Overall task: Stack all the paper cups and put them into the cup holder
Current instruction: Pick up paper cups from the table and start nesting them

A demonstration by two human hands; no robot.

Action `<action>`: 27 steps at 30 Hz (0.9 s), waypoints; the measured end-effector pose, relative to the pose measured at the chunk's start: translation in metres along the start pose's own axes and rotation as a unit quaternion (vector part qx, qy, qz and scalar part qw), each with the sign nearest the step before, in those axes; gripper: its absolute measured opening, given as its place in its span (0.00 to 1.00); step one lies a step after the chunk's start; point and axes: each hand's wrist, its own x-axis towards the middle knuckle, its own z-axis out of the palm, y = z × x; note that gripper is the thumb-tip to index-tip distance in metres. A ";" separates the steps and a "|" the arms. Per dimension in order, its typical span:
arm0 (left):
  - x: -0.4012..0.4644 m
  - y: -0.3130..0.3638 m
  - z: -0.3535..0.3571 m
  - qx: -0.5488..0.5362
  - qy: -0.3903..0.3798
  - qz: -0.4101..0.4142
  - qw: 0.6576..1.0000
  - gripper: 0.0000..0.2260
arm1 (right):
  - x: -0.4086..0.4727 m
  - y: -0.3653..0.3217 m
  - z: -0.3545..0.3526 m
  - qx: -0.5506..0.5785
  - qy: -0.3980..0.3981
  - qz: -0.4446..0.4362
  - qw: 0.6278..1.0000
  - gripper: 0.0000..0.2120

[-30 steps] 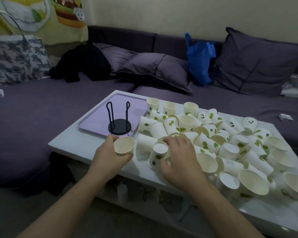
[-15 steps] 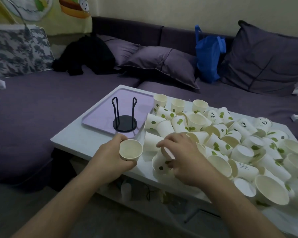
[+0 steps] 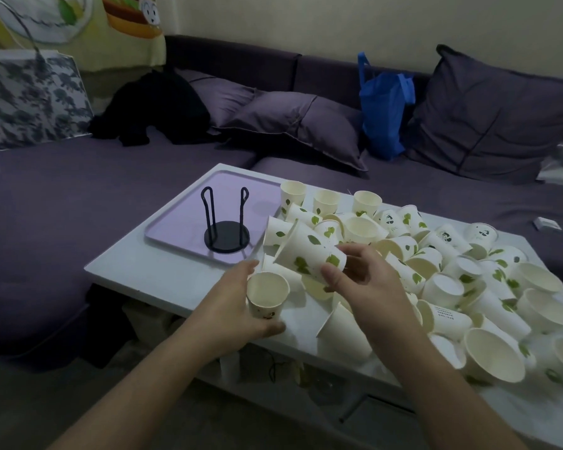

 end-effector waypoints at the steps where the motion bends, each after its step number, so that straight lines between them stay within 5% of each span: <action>1: -0.002 0.005 -0.003 -0.009 0.006 0.013 1.000 0.46 | -0.002 0.000 0.004 0.030 -0.001 0.012 0.999 0.15; 7: -0.015 0.032 -0.018 -0.283 0.038 0.057 0.957 0.34 | -0.015 -0.002 0.025 0.063 -0.110 -0.003 0.992 0.15; 10: -0.016 0.030 -0.021 -0.240 0.103 0.070 0.963 0.31 | -0.014 -0.001 0.023 -0.042 -0.123 -0.050 0.990 0.17; 13: -0.013 0.022 -0.026 -0.186 0.129 0.077 0.971 0.32 | -0.010 -0.001 0.006 -0.166 -0.045 -0.090 0.981 0.20; 18: -0.007 0.010 -0.018 -0.056 0.086 0.067 0.993 0.34 | -0.005 0.004 -0.015 -0.281 0.006 -0.103 0.954 0.20; 27: -0.001 0.000 -0.001 0.013 0.005 0.008 1.000 0.44 | -0.010 0.008 -0.028 -0.413 -0.047 -0.101 0.904 0.21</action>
